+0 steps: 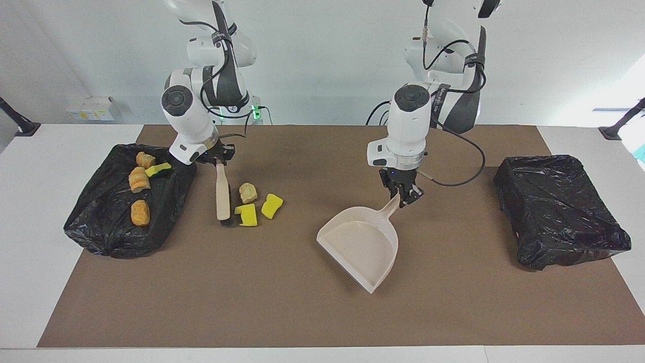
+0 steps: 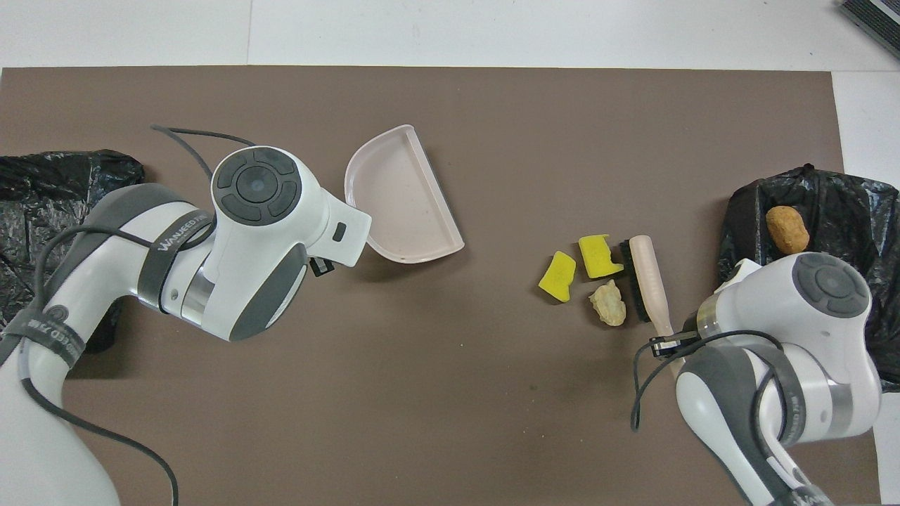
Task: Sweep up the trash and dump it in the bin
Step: 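Sweep the yellow sponges and bread into the dustpan with the right gripper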
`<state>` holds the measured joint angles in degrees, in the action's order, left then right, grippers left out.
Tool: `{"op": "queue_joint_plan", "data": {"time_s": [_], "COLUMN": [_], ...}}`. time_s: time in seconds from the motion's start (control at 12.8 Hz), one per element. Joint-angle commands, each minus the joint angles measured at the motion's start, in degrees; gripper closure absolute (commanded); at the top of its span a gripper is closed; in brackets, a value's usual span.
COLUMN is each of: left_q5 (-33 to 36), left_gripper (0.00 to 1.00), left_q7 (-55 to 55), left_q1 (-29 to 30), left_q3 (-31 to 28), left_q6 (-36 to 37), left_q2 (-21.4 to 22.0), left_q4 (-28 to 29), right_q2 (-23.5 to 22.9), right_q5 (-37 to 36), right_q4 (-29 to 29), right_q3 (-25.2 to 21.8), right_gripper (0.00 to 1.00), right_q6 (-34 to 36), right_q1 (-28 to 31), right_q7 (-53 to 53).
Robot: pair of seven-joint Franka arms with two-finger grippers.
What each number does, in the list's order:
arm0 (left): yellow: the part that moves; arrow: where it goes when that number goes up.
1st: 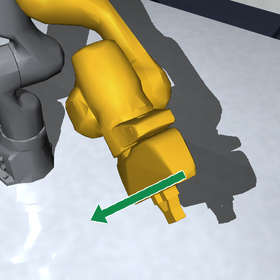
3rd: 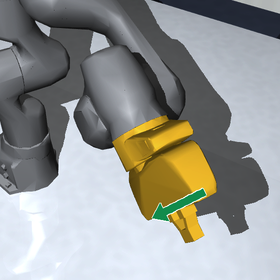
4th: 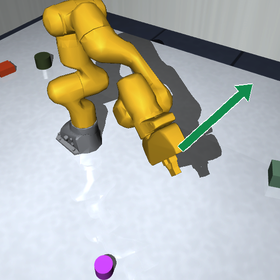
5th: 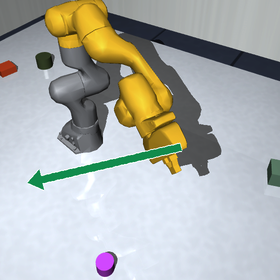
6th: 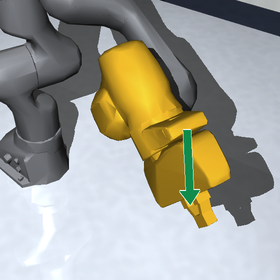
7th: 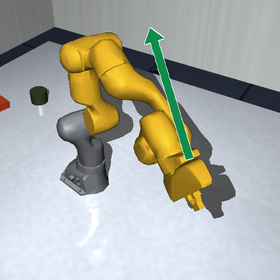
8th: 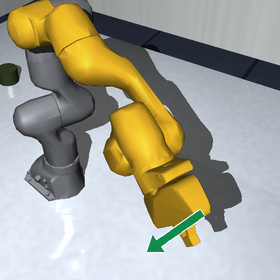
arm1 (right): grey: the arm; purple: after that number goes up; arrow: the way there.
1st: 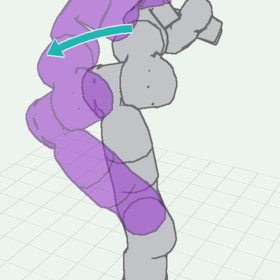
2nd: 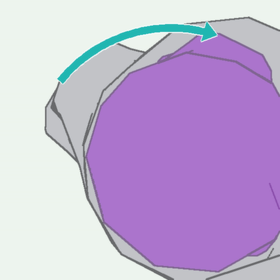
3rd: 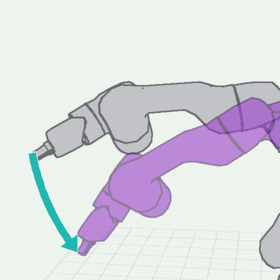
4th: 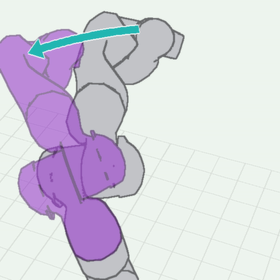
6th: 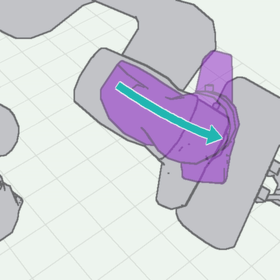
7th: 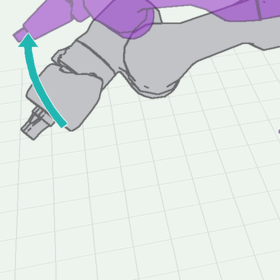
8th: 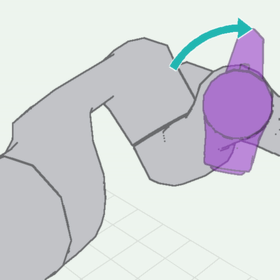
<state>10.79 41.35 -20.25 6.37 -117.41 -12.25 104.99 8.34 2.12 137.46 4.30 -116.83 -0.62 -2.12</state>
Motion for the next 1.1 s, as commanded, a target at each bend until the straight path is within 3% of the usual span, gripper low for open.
{"op": "queue_joint_plan", "data": {"time_s": [0.0,0.31,0.55,1.02], "left_q5": [0.38,-5.95,-6.04,-6.13], "left_gripper": [1.00,1.00,1.00,1.00], "left_q7": [4.61,3.56,-1.88,-2.07], "left_q1": [-0.05,-3.21,-6.81,-6.56], "left_q3": [0.66,0.92,0.92,0.92], "left_q6": [-2.11,-3.96,-8.07,-9.06], "left_q2": [6.09,7.24,6.98,7.07], "left_q4": [9.33,13.83,16.55,16.83], "right_q2": [2.03,0.46,-1.66,-5.70], "right_q5": [1.66,1.66,1.66,4.29], "right_q4": [3.69,3.17,1.41,-3.42], "right_q3": [0.19,0.36,0.36,0.63], "right_gripper": [1.00,1.00,1.00,1.00], "right_q6": [-4.79,-5.77,-7.00,-7.09], "right_q1": [-0.35,-4.47,-6.85,-13.17], "right_q7": [1.24,9.48,13.02,21.80]}}
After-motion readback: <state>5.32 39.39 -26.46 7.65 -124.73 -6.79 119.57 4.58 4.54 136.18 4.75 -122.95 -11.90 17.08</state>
